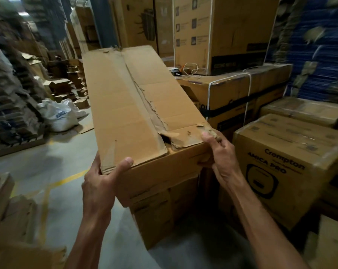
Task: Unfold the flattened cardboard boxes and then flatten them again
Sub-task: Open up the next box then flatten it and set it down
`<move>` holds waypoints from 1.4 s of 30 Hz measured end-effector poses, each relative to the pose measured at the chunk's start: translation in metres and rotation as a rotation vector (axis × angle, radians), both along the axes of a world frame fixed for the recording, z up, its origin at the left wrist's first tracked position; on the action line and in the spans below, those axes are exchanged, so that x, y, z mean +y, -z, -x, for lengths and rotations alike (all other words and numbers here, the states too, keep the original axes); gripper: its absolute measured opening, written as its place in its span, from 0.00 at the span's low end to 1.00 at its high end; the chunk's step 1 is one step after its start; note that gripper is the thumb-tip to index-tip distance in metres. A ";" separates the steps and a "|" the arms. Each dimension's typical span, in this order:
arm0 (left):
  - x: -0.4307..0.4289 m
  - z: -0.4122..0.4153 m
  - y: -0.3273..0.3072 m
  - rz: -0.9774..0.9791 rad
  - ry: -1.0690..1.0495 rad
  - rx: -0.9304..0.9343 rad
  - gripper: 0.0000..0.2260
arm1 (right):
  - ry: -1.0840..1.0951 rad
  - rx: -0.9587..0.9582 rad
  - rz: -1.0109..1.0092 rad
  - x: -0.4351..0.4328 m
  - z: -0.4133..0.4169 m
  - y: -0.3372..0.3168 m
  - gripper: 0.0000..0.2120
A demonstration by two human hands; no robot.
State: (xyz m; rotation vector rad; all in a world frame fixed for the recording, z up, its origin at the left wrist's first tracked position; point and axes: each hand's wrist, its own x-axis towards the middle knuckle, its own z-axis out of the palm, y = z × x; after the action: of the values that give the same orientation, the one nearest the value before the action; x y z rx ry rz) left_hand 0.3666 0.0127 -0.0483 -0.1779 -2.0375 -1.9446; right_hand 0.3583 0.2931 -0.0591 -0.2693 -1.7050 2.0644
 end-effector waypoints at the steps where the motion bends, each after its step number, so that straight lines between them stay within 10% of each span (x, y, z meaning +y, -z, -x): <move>1: 0.003 -0.004 -0.006 -0.001 0.021 0.014 0.32 | 0.020 0.016 0.005 0.003 -0.010 -0.005 0.27; 23: 0.203 0.040 -0.032 0.006 0.833 -0.070 0.40 | 0.770 0.050 -0.003 0.122 -0.163 -0.028 0.30; 27: 0.248 0.071 -0.019 0.019 0.928 -0.141 0.39 | 0.873 0.022 0.038 0.143 -0.156 -0.020 0.15; 42: 0.364 0.219 0.005 0.126 1.087 -0.267 0.32 | 1.105 -0.063 0.148 0.196 -0.040 -0.002 0.23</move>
State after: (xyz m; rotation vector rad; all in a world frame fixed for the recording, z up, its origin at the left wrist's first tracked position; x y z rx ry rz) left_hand 0.1478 0.3764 -0.0528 -1.3616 -2.5048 -2.4691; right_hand 0.3987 0.4894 -0.0571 -1.0489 -1.0078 1.3163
